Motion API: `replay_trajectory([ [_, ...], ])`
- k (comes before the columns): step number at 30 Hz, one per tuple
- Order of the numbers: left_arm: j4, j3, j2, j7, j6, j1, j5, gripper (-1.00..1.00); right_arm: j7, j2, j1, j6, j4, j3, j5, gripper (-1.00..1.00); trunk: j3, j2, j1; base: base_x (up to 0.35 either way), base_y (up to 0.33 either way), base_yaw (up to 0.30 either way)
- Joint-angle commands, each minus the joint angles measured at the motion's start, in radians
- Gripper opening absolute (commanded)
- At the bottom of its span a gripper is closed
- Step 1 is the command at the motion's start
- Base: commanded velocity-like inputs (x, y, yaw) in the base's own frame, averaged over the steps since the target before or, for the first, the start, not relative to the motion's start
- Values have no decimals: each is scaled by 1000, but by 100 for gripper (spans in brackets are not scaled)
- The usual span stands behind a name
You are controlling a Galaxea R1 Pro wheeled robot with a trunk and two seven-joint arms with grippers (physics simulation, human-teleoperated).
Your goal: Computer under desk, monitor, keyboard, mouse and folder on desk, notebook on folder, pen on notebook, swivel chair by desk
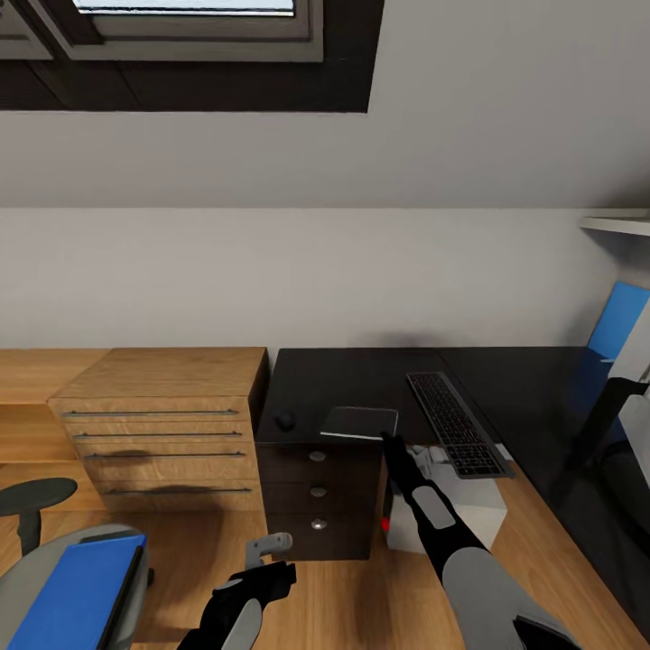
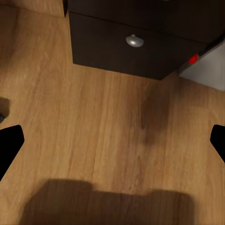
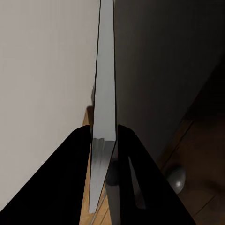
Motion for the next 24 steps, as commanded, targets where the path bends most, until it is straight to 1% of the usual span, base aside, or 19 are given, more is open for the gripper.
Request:
replay_trajectory([
  [1, -1, -2, 0, 10, -3, -1, 11, 100, 7, 1, -1, 4, 1, -6, -21, -100, -1, -1, 0, 1, 1, 0],
  [2, -1, -2, 0, 10, -4, -1, 11, 100, 8, 1, -1, 3, 2, -6, -29, -100, -1, -1, 0, 1, 1, 0],
  [3, -1, -3, 0, 10, -6, -1, 11, 100, 8, 1, -1, 3, 2, -6, -50, -100, -1, -1, 0, 0, 0, 0],
  [4, -1, -3, 0, 10, -6, -1, 11, 100, 8, 1, -1, 3, 2, -6, -63, -100, -1, -1, 0, 0, 0, 0],
  [5, -1, -3, 1, 10, -7, -1, 11, 100, 8, 1, -1, 3, 3, -6, -89, -100, -1, -1, 0, 0, 0, 0],
  [6, -1, -3, 0, 11, -8, -1, 11, 100, 8, 1, -1, 3, 3, -6, -101, -100, -1, -1, 0, 0, 0, 0],
  [7, -1, -2, 0, 11, -8, -1, 11, 100, 9, 1, -1, 3, 3, -6, -122, -100, -1, -1, 0, 0, 0, 0],
  [10, -2, 0, 0, 13, -9, -1, 11, 100, 11, 1, -1, 4, 2, -6, -146, -100, -1, -1, 0, 0, 0, 0],
  [12, -3, 0, -1, 13, -9, -1, 11, 100, 12, 1, -1, 4, 1, -6, -152, -100, -1, -1, 0, 0, 0, 0],
  [15, -5, 0, -1, 14, -9, -1, 12, 100, 15, 1, -1, 4, -1, -6, -159, -100, -11, -22, 12, 0, 0, 0],
  [24, -5, 1, -1, 15, -9, -1, 12, 100, 19, 1, -1, 7, -2, -7, -163, -100, -39, -85, 46, 0, 0, 0],
])
